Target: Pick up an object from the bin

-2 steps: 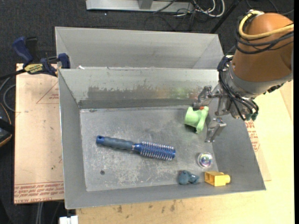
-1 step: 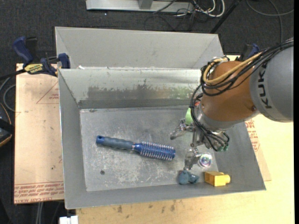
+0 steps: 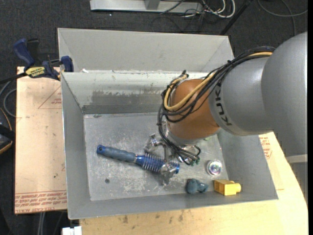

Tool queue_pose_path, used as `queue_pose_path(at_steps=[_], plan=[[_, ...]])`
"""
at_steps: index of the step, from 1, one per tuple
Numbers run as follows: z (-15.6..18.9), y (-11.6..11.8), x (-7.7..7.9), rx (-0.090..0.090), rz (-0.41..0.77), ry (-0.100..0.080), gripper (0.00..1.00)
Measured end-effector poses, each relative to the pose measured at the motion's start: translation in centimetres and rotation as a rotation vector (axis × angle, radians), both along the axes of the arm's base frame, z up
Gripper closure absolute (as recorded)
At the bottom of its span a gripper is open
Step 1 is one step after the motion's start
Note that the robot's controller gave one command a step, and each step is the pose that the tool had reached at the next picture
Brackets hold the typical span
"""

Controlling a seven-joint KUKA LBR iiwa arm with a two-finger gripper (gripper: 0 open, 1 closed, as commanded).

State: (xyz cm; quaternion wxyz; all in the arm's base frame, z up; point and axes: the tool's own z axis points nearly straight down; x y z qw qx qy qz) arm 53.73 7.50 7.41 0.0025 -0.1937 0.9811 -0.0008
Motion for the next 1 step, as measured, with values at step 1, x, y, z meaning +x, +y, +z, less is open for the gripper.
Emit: queue_pose_path(at_steps=[1], plan=[[0.37,0.05,0.31,0.005,-0.004,-0.012,1.00]])
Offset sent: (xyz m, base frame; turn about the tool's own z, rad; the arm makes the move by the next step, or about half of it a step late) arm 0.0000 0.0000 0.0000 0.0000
